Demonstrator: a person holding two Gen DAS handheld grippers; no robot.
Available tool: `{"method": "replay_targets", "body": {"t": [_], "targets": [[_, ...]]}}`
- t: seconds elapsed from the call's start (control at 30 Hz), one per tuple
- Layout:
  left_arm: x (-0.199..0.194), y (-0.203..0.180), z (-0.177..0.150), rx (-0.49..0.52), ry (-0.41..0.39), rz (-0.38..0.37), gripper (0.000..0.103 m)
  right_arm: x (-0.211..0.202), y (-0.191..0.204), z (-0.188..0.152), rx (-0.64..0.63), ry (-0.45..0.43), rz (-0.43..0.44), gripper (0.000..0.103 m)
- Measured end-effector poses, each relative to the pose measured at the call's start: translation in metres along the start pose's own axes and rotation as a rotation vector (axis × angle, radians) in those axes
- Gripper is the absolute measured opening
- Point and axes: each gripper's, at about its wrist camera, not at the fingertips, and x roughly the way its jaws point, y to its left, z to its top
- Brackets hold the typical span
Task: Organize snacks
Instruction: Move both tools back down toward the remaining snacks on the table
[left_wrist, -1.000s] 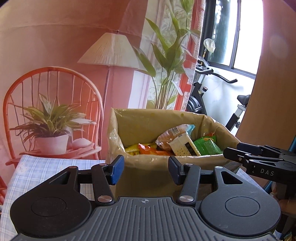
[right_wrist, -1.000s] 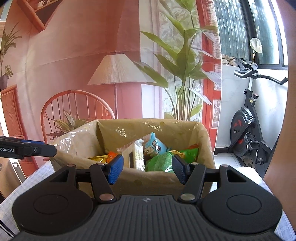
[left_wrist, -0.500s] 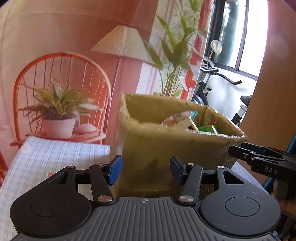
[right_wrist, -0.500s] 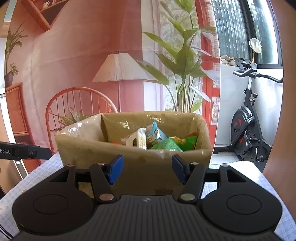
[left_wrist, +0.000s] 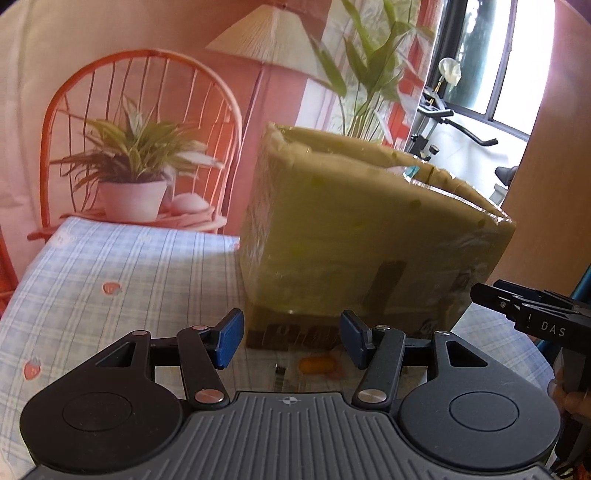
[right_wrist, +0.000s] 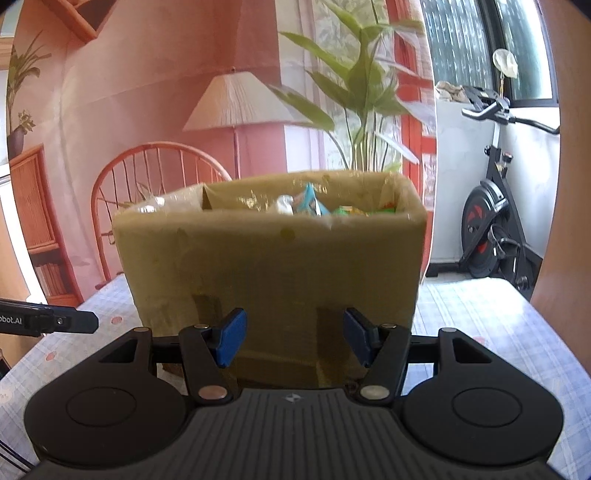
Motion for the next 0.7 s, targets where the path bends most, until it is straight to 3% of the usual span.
{"method": "replay_targets", "body": {"t": [0.7], "targets": [[0.017, 0.005, -0.027, -0.02, 0.083, 0.002, 0.06, 0.011, -0.015, -0.037, 0.01, 0.084, -0.013, 0.061]]}}
